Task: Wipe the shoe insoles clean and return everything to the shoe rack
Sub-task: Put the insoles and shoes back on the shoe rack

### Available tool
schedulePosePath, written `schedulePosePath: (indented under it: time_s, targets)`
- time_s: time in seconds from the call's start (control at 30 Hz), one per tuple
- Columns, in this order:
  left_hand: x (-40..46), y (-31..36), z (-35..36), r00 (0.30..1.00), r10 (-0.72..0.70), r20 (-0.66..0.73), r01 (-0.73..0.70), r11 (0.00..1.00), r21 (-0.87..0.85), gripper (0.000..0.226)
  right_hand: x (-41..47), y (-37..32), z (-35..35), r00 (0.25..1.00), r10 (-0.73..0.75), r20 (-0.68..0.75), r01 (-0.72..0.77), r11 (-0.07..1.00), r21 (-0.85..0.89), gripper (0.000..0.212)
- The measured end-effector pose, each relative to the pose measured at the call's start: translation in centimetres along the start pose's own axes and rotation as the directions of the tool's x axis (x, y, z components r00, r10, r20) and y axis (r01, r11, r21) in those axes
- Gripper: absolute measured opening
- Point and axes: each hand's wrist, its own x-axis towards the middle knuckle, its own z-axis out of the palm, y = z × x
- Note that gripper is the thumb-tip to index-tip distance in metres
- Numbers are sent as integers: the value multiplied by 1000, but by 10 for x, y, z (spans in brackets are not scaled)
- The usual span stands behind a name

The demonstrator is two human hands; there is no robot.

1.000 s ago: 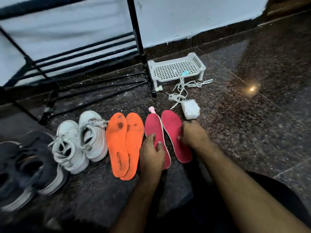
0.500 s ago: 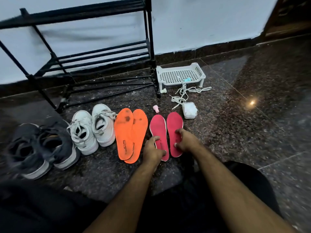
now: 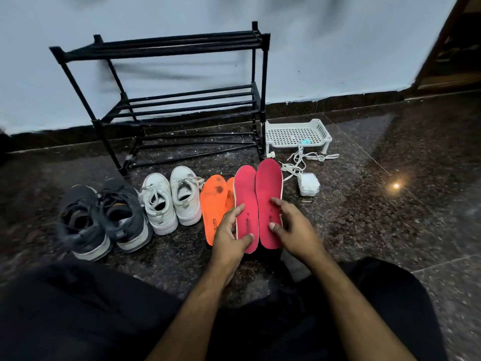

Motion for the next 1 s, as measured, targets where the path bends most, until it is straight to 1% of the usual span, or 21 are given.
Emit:
schedulePosePath:
  time_s: [0.07, 0.2, 0.37, 0.43, 0.57, 0.73, 0.8, 0.87, 1.0]
  targets:
    - [-3, 13, -15, 999, 38, -18, -38, 999, -21, 78, -2, -15, 5, 1000, 8, -17, -6, 995, 95, 64]
    - [-2, 44, -46, 996, 53, -67, -59, 995, -82, 75, -1, -55, 12, 998, 49, 25, -54, 943, 328, 62]
    - [7, 81, -83, 994, 69, -88, -83, 984, -159, 75, 14, -102, 21, 997, 46, 68, -75, 844, 530, 56]
    - [12, 92, -98, 994, 73, -78, -87, 979, -185, 74, 27, -115, 28, 995, 46, 85, -86, 817, 570, 55]
    - [28, 109, -120, 994, 68, -90, -88, 964, -251, 71, 53, -138, 35, 994, 2, 105, -61, 825, 562, 61]
    - [53, 140, -130, 988, 101, -121, -122, 974, -189, 70, 91, -173, 24, 993, -16, 117, -50, 842, 538, 66]
    - [66, 153, -129, 986, 117, -122, -137, 974, -178, 69, 105, -186, 16, 993, -8, 122, -60, 841, 537, 64]
    - [81, 167, -124, 982, 145, -117, -163, 973, -163, 68, 120, -196, 4, 994, -12, 106, -45, 857, 514, 62]
    - [112, 186, -115, 980, 175, -96, -187, 973, -133, 69, 148, -202, -19, 997, -31, 64, 0, 896, 444, 66]
